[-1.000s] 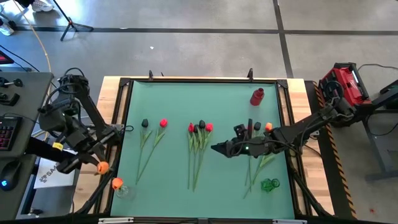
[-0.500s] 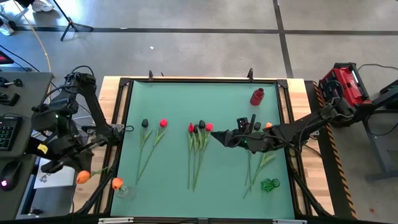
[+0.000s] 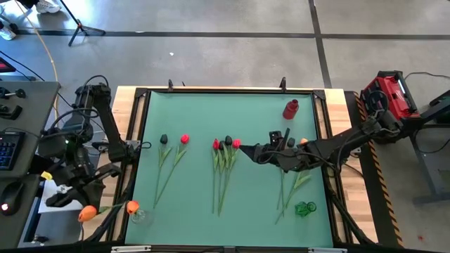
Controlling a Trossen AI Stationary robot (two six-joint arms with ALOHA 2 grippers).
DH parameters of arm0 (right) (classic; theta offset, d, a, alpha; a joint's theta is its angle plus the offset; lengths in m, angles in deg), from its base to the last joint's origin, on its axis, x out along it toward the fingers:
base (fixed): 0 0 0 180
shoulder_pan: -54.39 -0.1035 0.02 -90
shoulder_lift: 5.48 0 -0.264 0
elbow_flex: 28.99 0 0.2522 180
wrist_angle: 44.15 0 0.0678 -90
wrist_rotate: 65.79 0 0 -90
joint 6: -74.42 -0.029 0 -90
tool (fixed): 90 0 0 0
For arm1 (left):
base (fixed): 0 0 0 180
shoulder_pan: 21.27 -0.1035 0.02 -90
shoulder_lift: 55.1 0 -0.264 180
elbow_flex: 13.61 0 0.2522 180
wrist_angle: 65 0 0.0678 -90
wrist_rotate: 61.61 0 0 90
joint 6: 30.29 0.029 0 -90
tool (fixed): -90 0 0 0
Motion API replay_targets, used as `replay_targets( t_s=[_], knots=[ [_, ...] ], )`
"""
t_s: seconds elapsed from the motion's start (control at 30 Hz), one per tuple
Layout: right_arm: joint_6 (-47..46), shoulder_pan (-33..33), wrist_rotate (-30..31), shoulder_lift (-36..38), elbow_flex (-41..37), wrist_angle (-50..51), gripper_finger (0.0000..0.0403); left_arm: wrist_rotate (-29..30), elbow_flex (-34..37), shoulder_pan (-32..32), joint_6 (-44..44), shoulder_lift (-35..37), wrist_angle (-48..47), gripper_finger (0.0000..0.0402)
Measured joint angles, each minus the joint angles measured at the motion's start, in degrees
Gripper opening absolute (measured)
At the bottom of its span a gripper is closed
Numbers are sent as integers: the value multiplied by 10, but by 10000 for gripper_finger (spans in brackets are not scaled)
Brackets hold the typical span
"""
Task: Sort flowers into vase by color
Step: Put the orange tulip into the transparent vase
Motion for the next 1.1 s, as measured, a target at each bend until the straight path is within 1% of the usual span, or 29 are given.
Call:
replay_targets(
  t_s=[0.17, 0.27, 0.37, 0.5, 0.73, 0.83, 1.1],
  knots=[
    [-5, -5, 5, 0, 0, 5, 321, 1, 1, 0, 9, -17, 42, 0],
    [-8, -4, 5, 0, 0, 9, 321, 16, 1, 0, 10, -19, 79, 0],
    [-7, -3, 5, 0, 0, 14, 321, 19, 1, 0, 19, -20, 101, 0],
    [-5, -3, 5, 0, 0, 14, 321, 19, 1, 0, 16, -24, 102, 0],
    [-7, -4, 5, 0, 0, 14, 321, 19, 1, 0, 12, -58, 101, 0],
    [-8, -4, -5, 0, 0, 14, 321, 19, 1, 0, 2, -74, 102, 0],
    [-8, -3, -9, 0, 0, 15, 321, 32, 1, 0, 4, -104, 120, 0]
  ],
)
